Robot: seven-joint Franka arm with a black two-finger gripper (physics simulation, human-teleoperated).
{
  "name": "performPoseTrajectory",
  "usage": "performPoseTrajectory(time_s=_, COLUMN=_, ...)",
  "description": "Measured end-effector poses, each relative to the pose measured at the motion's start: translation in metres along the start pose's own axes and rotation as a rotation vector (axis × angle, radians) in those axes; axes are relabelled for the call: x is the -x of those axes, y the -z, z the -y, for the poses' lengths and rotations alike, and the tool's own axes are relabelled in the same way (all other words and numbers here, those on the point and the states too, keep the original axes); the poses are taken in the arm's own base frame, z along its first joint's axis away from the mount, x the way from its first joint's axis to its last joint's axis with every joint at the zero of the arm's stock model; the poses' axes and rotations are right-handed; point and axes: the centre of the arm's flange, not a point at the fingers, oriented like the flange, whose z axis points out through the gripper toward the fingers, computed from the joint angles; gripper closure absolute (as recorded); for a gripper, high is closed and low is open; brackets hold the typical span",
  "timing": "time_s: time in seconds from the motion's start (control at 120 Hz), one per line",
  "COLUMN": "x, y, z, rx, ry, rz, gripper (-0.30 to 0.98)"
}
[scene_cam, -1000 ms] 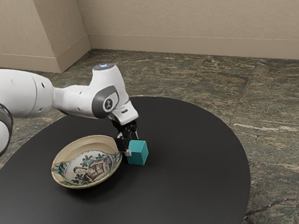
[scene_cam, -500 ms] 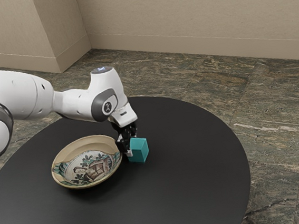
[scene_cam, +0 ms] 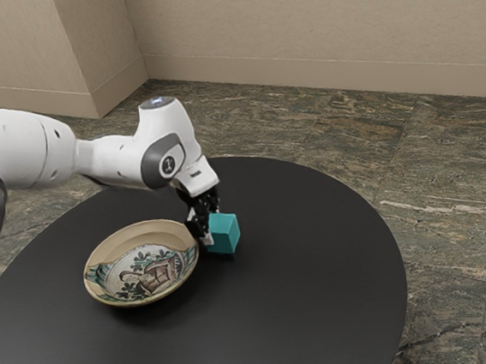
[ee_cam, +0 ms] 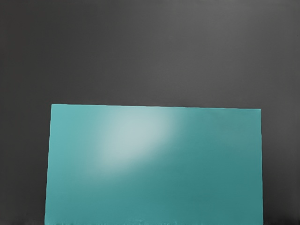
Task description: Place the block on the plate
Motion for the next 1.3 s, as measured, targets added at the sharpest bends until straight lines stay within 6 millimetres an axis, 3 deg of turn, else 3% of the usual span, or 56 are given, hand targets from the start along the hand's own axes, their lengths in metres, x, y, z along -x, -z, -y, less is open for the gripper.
performPoseTrajectory(time_s=0.225, x=-0.003, y=0.066, z=-0.019, rx=-0.072, ry=0.003, rz=0.0, gripper=0.31)
performPoseTrajectory(time_s=0.392, x=0.021, y=0.09, z=-0.032, rx=-0.082, ry=0.048, rz=0.016, gripper=0.31)
performPoseTrajectory(time_s=0.642, x=0.07, y=0.091, z=-0.05, rx=-0.039, ry=0.147, rz=0.045, gripper=0.31)
performPoseTrajectory(time_s=0.975, x=0.132, y=0.068, z=-0.07, rx=0.041, ry=0.283, rz=0.072, gripper=0.31)
performPoseTrajectory(time_s=1.3, x=0.153, y=0.037, z=-0.072, rx=0.096, ry=0.337, rz=0.078, gripper=0.31)
